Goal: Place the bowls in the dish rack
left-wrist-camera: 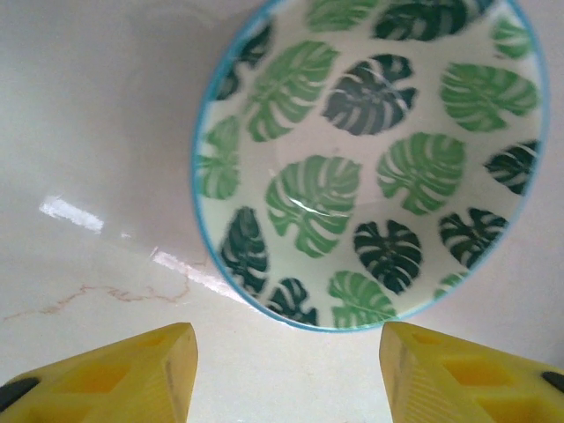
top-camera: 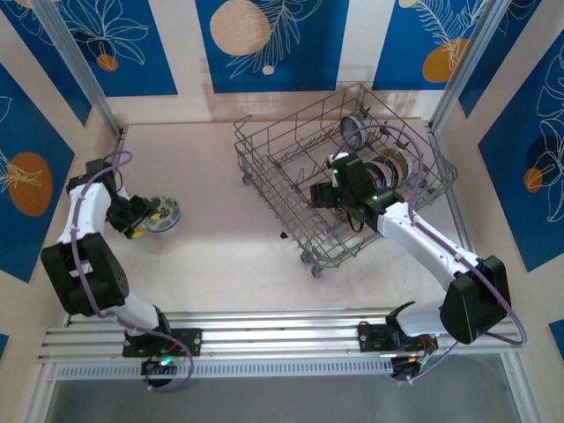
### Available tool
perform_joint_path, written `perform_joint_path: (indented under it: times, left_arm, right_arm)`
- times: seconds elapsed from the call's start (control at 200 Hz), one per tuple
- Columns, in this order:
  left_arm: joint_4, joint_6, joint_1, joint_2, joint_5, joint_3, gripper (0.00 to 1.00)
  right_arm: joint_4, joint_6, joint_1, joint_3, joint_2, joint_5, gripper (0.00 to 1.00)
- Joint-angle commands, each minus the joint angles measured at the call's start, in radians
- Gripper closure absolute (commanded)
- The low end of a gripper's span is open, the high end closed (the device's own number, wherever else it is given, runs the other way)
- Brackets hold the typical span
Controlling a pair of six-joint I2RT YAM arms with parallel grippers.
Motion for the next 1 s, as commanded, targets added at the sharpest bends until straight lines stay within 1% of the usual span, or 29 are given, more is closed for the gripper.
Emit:
perform_joint_path:
  times: [0.0, 0.2, 0.34, 0.48, 0.755, 0.995]
  left_arm:
    - [0.027, -0.022, 0.039, 0.038, 0.042, 0.004, 0.43]
    - [0.039, -0.012, 0.047, 0.105, 0.032, 0.048, 0.46]
    - [0.04, 0.0, 0.048, 0.141, 0.031, 0.078, 0.54]
    - [0.055, 0.004, 0.048, 0.142, 0.042, 0.075, 0.61]
    - [0.061, 0.017, 0.049, 0.159, 0.052, 0.065, 0.63]
    - [0.078, 0.026, 0.049, 0.165, 0.056, 0.04, 0.62]
  right_arm:
    - [0.015, 0.017, -0.005, -0.018, 0.002, -0.025, 0.18]
    - [0.009, 0.018, -0.006, -0.017, -0.002, -0.019, 0.18]
    - [0.005, 0.022, -0.007, -0.018, 0.0, -0.018, 0.18]
    - [0.004, 0.025, -0.005, -0.016, 0.003, -0.02, 0.18]
    - [0.001, 0.027, -0.001, -0.007, 0.016, -0.024, 0.18]
    - [0.0, 0.026, 0.0, -0.005, 0.017, -0.025, 0.18]
